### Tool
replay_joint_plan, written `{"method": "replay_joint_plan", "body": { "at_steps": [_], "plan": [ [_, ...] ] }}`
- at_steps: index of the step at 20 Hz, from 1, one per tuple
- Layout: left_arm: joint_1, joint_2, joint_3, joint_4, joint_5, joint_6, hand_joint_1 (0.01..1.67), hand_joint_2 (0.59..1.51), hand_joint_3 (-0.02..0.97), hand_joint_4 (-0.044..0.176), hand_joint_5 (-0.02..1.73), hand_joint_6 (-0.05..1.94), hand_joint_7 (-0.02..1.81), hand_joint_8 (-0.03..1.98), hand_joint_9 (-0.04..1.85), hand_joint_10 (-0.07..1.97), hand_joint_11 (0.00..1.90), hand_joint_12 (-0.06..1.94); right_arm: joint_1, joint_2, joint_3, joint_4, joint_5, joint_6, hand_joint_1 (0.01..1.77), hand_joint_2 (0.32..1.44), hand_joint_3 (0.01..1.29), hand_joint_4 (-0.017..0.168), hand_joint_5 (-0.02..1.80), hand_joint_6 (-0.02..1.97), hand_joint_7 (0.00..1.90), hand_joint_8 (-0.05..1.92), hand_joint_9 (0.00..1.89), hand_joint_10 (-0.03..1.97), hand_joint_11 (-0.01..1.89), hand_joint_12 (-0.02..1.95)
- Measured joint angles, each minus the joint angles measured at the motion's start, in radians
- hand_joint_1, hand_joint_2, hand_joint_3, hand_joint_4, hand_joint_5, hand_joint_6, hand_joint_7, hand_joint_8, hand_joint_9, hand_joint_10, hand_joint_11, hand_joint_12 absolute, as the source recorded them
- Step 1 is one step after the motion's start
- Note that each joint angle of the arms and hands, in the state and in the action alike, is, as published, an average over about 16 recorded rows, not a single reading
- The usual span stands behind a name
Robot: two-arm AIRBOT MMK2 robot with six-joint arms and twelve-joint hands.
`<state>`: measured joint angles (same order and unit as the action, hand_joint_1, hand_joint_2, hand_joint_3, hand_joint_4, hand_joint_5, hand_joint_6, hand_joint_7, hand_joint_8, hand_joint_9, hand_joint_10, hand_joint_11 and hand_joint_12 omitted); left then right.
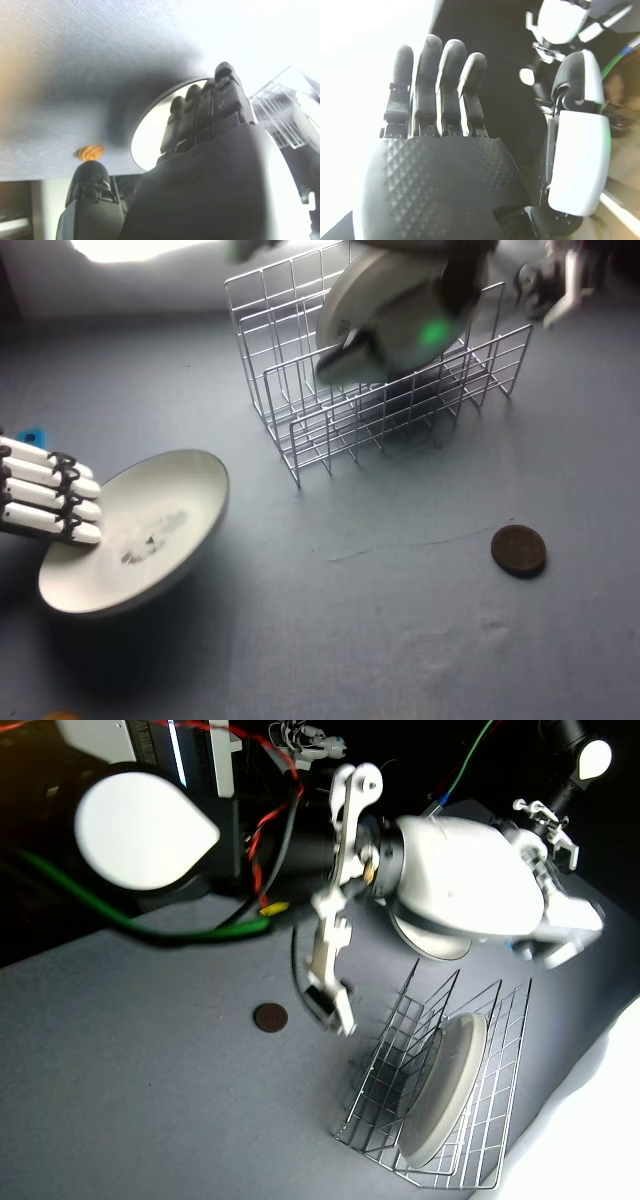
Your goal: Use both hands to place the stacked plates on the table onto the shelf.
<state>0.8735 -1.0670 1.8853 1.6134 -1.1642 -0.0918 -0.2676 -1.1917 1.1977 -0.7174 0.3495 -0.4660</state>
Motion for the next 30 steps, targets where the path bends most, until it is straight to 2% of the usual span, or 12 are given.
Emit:
{"method": "replay_joint_plan", "body": {
  "at_steps": [3,8,11,15,19,25,30],
  "plan": [
    [0.010,-0.001,-0.001,0.001,0.004,-0.002,0.01,1.088,0.011,-0.003,0.01,0.00,0.01,-0.01,-0.02,-0.03,0.02,0.00,-0.046,-0.004,-0.083,0.133,-0.002,-0.239,0.52,0.93,0.01,0.006,0.10,0.53,0.17,0.52,0.14,0.56,0.02,0.75],
    [0.023,-0.002,-0.004,0.003,0.008,-0.006,0.01,1.090,0.011,-0.006,0.00,-0.01,0.00,-0.01,-0.02,-0.03,0.01,0.00,-0.134,-0.050,-0.168,0.359,-0.006,-0.592,0.70,0.92,0.01,0.009,0.05,0.10,0.08,0.09,0.06,0.13,0.01,0.24],
    [0.027,-0.002,-0.005,0.003,0.008,-0.007,0.01,1.090,0.011,-0.007,-0.01,-0.01,0.00,-0.01,-0.02,-0.04,0.01,0.00,-0.177,-0.096,-0.183,0.496,-0.007,-0.770,0.86,0.92,0.01,0.009,0.02,0.02,0.03,0.01,0.03,0.02,0.01,0.05],
    [0.029,-0.002,-0.006,0.004,0.008,-0.007,0.01,1.090,0.011,-0.007,-0.01,-0.01,0.00,-0.01,-0.02,-0.04,0.01,0.00,-0.217,-0.167,-0.164,0.642,-0.005,-0.917,1.12,0.92,0.01,0.009,0.02,0.02,0.01,0.01,0.02,0.01,0.01,0.01],
    [0.029,-0.002,-0.006,0.006,0.006,-0.007,0.01,1.087,0.011,-0.007,-0.01,-0.02,0.00,-0.01,-0.02,-0.04,0.02,0.00,-0.239,-0.242,-0.117,0.740,-0.004,-0.989,1.31,0.94,0.01,0.009,0.02,0.02,0.01,0.01,0.02,0.01,0.02,0.00],
    [0.029,-0.003,-0.006,0.008,0.004,-0.008,0.01,1.081,0.011,-0.007,-0.01,-0.02,0.00,-0.01,-0.02,-0.04,0.02,0.00,-0.262,-0.341,-0.029,0.831,-0.009,-1.016,1.32,0.99,0.01,0.008,0.02,0.02,0.01,0.01,0.02,0.01,0.02,0.01],
    [0.028,-0.003,-0.006,0.010,0.004,-0.008,0.01,1.076,0.011,-0.007,-0.01,-0.02,0.00,-0.01,-0.02,-0.03,0.02,0.00,-0.276,-0.411,0.039,0.859,-0.005,-1.014,1.29,1.03,0.01,0.007,0.05,0.02,0.04,0.01,0.05,0.01,0.02,0.18]
  ]
}}
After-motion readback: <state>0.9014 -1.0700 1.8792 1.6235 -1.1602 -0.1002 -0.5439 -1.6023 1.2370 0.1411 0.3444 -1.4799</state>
